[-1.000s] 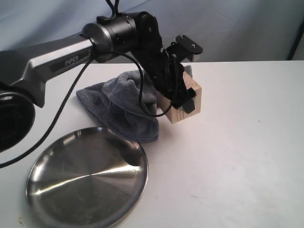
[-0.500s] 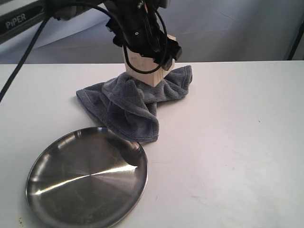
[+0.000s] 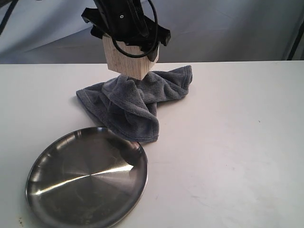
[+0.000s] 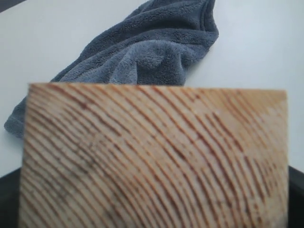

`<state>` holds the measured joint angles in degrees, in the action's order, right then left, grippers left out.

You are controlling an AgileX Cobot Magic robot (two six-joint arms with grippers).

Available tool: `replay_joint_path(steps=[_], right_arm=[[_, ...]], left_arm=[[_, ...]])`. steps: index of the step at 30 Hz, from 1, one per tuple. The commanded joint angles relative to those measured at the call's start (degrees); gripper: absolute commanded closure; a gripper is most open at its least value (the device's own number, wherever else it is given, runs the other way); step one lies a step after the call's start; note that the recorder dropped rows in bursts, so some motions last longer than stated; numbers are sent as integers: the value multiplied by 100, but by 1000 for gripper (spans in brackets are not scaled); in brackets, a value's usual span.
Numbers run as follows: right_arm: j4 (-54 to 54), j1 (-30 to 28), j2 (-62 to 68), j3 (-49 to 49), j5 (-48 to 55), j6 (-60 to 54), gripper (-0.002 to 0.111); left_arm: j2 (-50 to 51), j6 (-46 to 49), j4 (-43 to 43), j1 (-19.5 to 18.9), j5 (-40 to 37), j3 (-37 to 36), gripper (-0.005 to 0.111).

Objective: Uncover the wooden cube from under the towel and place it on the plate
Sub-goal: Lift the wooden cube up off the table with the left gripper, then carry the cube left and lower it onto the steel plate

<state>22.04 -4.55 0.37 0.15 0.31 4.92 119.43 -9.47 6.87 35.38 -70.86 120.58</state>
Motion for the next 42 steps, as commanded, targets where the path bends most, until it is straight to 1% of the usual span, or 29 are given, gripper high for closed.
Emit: replay_joint_path(steps=[1, 3, 9, 12, 15, 23, 30, 34, 39, 42], right_arm=[[28, 0, -37, -15, 68, 23, 105], [28, 0, -37, -15, 68, 23, 105], [28, 0, -37, -15, 68, 23, 105], [28, 0, -37, -15, 68, 23, 105], [28, 0, -37, -15, 68, 23, 105], [28, 0, -37, -15, 68, 23, 105], [28, 0, -37, -15, 68, 23, 105], [28, 0, -37, -15, 68, 23, 105], [28, 0, -37, -15, 68, 23, 105], [28, 0, -37, -15, 68, 23, 105]], left_arm=[[-337, -114, 142, -51, 90, -113, 107], [-458, -199, 142, -94, 90, -262, 107], [-1037, -248, -47, -554, 90, -1053, 107], [-1428, -248, -63, -775, 133, -1656, 107], [-1828, -314, -73, -934, 434, -2303, 107], [-2509, -544, -86, -947, 1103, -3654, 107], [-2618, -659, -195, -947, 1545, -4622, 107], [-2618, -659, -419, -947, 2077, -5148, 107], [-2618, -659, -687, -947, 2564, -5725, 107], [-2618, -659, -734, -947, 3122, -6150, 107]])
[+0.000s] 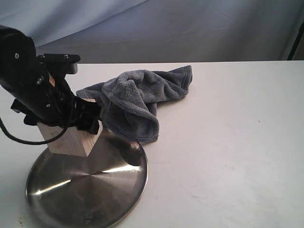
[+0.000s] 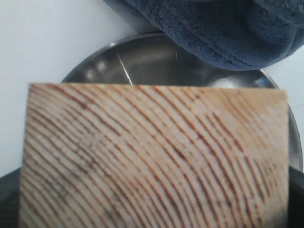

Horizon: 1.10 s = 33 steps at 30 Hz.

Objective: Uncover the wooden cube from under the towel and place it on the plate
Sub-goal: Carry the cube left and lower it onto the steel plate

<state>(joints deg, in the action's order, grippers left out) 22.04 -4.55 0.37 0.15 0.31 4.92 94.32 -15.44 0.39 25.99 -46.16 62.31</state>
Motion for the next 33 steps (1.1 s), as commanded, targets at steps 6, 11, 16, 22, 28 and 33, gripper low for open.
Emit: replay_joint_path(steps=[6, 11, 16, 22, 28, 33], right_arm=[[28, 0, -37, -15, 68, 23, 105], [28, 0, -37, -15, 68, 23, 105], [28, 0, -37, -15, 68, 23, 105], [28, 0, -37, -15, 68, 23, 105], [28, 0, -37, -15, 68, 23, 105], [28, 0, -37, -15, 68, 23, 105]], left_arm=[[-107, -47, -85, -7, 1708, -1447, 107], [-107, -39, -147, 22, 2415, -1987, 107], [-107, 577, -110, 398, 2872, -2260, 107], [-107, 520, -110, 626, 3276, -2270, 107], [-19, 546, 59, 626, 3336, -2270, 107], [269, 543, 193, 626, 3351, -2270, 106]])
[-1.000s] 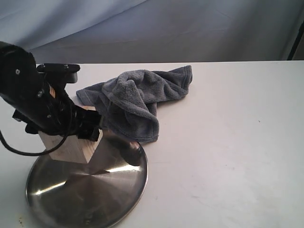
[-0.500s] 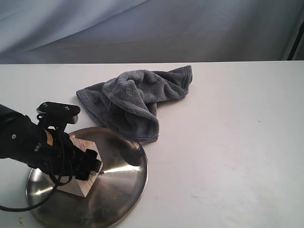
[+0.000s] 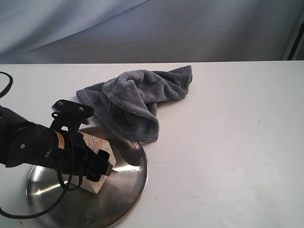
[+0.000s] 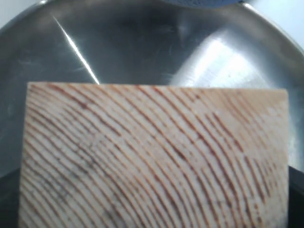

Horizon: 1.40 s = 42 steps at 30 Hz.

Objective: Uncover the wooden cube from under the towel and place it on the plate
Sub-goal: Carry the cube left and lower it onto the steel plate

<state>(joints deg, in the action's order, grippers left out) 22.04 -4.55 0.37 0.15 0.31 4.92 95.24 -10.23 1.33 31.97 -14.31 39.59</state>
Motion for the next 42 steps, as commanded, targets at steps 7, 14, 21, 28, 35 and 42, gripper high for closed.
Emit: replay_joint_path(steps=[7, 14, 21, 28, 35, 42], right_arm=[[28, 0, -37, -15, 68, 23, 105], [28, 0, -37, -15, 68, 23, 105], [28, 0, -37, -15, 68, 23, 105], [28, 0, -37, -15, 68, 23, 105], [28, 0, -37, -15, 68, 23, 105], [28, 0, -37, -15, 68, 23, 105]], left_arm=[[201, 22, 99, 28, 241, 2, 93], [201, -12, 99, 28, 207, 2, 67], [201, -12, 74, 28, 207, 2, 42], [201, -12, 34, 28, 186, 2, 30], [201, -12, 34, 28, 119, 2, 13], [108, -12, 34, 28, 104, 2, 13]])
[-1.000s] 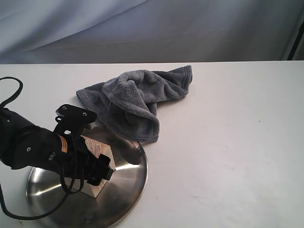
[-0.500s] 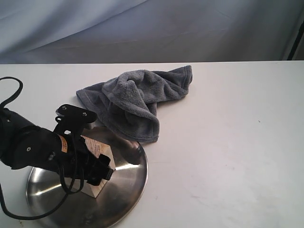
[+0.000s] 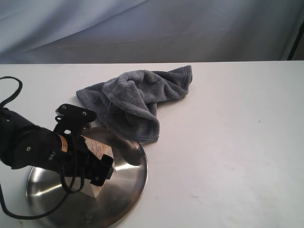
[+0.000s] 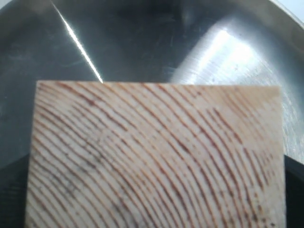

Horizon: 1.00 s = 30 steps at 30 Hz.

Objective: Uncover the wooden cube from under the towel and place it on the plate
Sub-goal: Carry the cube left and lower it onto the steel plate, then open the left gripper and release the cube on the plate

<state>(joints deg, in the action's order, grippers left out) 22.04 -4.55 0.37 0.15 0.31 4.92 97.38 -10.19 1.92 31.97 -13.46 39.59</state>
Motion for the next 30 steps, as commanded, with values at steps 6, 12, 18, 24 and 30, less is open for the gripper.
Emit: replay_joint_path(steps=[6, 12, 18, 24, 30], right_arm=[[28, 0, -37, -15, 68, 23, 105], [28, 0, -37, -15, 68, 23, 105], [28, 0, -37, -15, 68, 23, 105], [28, 0, -37, -15, 68, 23, 105], [28, 0, -37, -15, 68, 23, 105]], left_arm=[[-680, -16, 22, 28, 19, 12, 13], [-1210, 23, 65, 28, 263, 12, 13], [-1593, 297, 65, 28, 976, 12, 13], [-1593, 297, 65, 28, 1346, 244, 13], [-1593, 297, 65, 18, 1848, 280, 35]])
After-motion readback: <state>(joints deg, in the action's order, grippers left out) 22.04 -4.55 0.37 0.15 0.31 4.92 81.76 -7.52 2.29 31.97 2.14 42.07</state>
